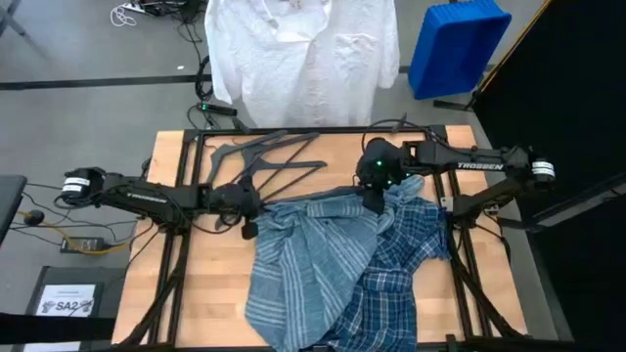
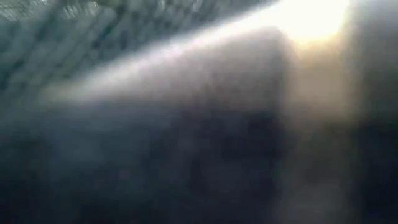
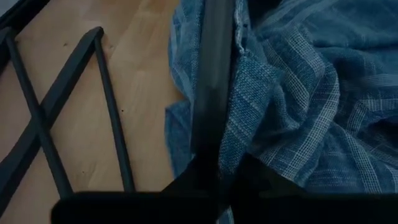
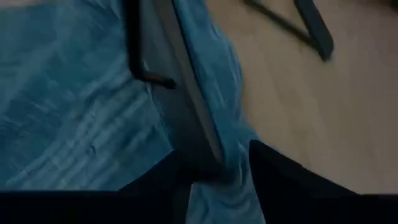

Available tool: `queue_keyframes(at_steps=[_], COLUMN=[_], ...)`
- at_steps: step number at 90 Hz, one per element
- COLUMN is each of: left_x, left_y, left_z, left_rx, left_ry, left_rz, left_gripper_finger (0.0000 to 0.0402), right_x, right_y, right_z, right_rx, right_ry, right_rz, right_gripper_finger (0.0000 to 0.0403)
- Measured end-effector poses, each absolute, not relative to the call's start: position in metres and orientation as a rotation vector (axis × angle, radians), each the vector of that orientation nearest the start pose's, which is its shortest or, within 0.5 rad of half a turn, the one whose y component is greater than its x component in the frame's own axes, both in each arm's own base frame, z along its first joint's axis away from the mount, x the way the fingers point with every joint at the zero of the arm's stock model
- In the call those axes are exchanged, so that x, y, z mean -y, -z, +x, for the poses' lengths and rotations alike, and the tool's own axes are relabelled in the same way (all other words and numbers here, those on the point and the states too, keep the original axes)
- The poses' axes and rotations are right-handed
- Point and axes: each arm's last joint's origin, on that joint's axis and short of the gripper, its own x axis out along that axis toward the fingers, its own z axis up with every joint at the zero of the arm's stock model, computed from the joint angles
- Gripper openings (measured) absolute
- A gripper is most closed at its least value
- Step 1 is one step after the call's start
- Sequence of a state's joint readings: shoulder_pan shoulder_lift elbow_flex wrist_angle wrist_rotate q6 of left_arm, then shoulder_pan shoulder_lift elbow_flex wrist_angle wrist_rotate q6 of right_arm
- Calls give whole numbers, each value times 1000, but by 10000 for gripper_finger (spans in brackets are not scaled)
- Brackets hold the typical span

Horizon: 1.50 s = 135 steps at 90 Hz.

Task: Hang clothes
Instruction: Insert the black hanger into the green shirt

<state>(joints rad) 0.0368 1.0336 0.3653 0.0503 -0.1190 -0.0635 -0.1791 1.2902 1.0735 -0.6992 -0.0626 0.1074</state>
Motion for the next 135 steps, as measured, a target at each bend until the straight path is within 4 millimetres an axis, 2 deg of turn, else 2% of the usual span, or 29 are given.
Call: queue_keyframes(at_steps=[19,30,49,83,99,135], left_x=[-11,-11,-11,-10,-11,-11], left_y=[-169,-169,-169,-168,-168,-167], left_z=[192,192,192,192,192,191], left_rx=[-615,-619,-618,-629,-628,-634], left_ry=[-172,-172,-178,-181,-187,-200], left_rz=[-37,-39,-57,-66,-84,-106], left_gripper_finger=[0,0,0,0,0,0], right_x=[51,53,54,51,49,51], right_y=[-260,-255,-243,-205,-196,-179], right_z=[249,249,254,250,246,227], right_rx=[-922,-895,-760,-514,-373,-201], right_ry=[183,190,141,29,-16,-65], right_rz=[265,272,248,255,231,247], right_gripper_finger=[129,128,129,130,128,127])
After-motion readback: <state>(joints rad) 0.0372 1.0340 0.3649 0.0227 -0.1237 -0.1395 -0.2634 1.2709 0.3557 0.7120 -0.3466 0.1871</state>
